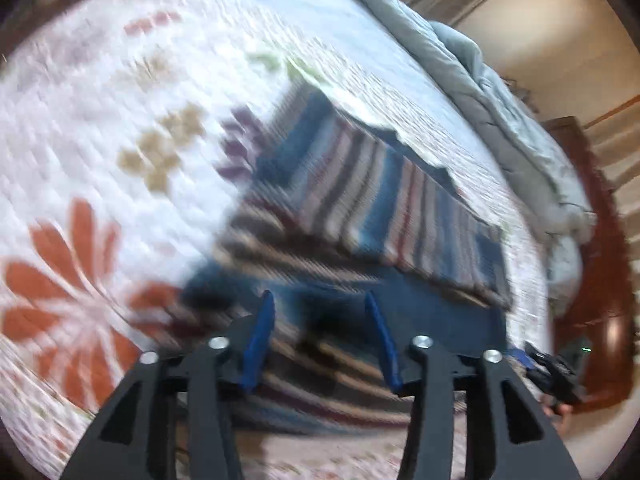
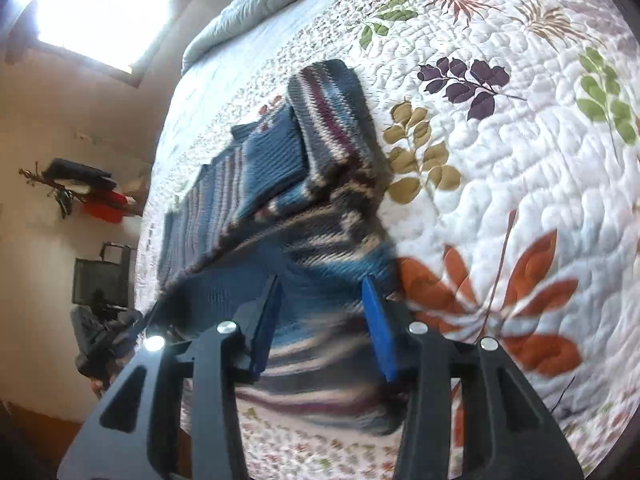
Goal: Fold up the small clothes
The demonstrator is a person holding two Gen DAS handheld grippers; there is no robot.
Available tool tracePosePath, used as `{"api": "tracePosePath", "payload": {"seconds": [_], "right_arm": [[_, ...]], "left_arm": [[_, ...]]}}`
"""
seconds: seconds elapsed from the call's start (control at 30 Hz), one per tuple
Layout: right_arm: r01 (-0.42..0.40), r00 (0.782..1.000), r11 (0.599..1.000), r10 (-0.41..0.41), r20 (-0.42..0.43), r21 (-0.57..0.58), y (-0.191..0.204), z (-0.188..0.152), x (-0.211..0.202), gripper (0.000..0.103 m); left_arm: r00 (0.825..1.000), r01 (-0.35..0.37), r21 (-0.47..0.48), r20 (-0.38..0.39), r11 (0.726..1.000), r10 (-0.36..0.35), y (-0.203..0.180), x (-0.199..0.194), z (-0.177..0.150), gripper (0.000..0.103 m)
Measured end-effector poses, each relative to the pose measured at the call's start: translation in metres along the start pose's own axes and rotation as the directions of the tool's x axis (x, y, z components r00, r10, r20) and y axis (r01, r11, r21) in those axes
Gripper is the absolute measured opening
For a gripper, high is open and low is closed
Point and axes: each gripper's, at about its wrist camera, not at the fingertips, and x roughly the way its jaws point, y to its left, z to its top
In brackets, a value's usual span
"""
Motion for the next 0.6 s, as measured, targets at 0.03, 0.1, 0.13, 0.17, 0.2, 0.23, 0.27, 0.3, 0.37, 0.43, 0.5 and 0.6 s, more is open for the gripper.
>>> {"api": "tracePosePath", "payload": {"seconds": [0.03, 0.1, 0.13, 0.17, 0.2, 0.23, 0.27, 0.3, 0.37, 0.43, 0.5, 0.6], "right_arm": [[0.004, 1.0, 1.0, -0.005, -0.005, -0.011, -0.001, 0.001, 0.0, 0.042], [0.032, 0.999, 0.997, -0.033, -0.008, -0.074, 0.005, 0.0, -0.001, 0.042], [0.05, 0.999, 0.993, -0.051, -0.003, -0.11, 0.009, 0.0, -0.001, 0.043], [0.061, 0.998, 0.988, -0.062, -0.001, -0.144, 0.014, 0.001, -0.002, 0.044], [0.059, 0.998, 0.982, -0.062, -0.007, -0.18, 0.021, 0.002, -0.001, 0.048], [0.052, 0.998, 0.975, -0.058, -0.021, -0.218, 0.029, 0.004, 0.003, 0.054], [0.05, 0.998, 0.969, -0.059, -0.032, -0.242, 0.033, 0.006, 0.006, 0.057], [0.053, 0.996, 0.957, -0.071, -0.051, -0.285, 0.042, 0.008, 0.014, 0.058], [0.066, 0.993, 0.94, -0.095, -0.071, -0.334, 0.051, 0.012, 0.025, 0.058], [0.086, 0.987, 0.926, -0.129, -0.096, -0.367, 0.058, 0.018, 0.039, 0.058], [0.072, 0.982, 0.921, -0.133, -0.133, -0.383, 0.061, 0.023, 0.051, 0.058], [0.044, 0.974, 0.914, -0.129, -0.187, -0.402, 0.064, 0.023, 0.064, 0.058]], "left_arm": [[1.0, 0.006, 0.002, 0.018, 1.0, -0.006, 0.004, -0.006, 0.003, 0.053], [0.998, 0.006, 0.011, 0.064, 1.0, -0.007, 0.01, -0.019, 0.005, 0.058], [0.997, -0.013, 0.039, 0.081, 0.999, 0.01, 0.009, -0.024, 0.005, 0.059], [0.996, -0.031, 0.067, 0.088, 0.997, 0.025, 0.006, -0.025, 0.006, 0.059], [0.995, -0.062, 0.12, 0.091, 0.991, 0.051, -0.001, -0.025, 0.004, 0.06], [0.994, -0.077, 0.163, 0.087, 0.984, 0.064, -0.007, -0.023, 0.003, 0.06], [0.995, -0.083, 0.21, 0.077, 0.974, 0.068, -0.015, -0.019, 0.001, 0.06], [0.996, -0.085, 0.27, 0.061, 0.959, 0.071, -0.025, -0.014, -0.002, 0.06], [0.993, -0.121, 0.34, 0.05, 0.933, 0.11, -0.042, -0.002, -0.006, 0.06], [0.989, -0.149, 0.412, 0.04, 0.899, 0.146, -0.057, 0.011, -0.012, 0.06], [0.984, -0.17, 0.47, 0.027, 0.866, 0.179, -0.069, 0.024, -0.017, 0.06], [0.976, -0.187, 0.52, 0.004, 0.833, 0.217, -0.078, 0.039, -0.02, 0.061]]}}
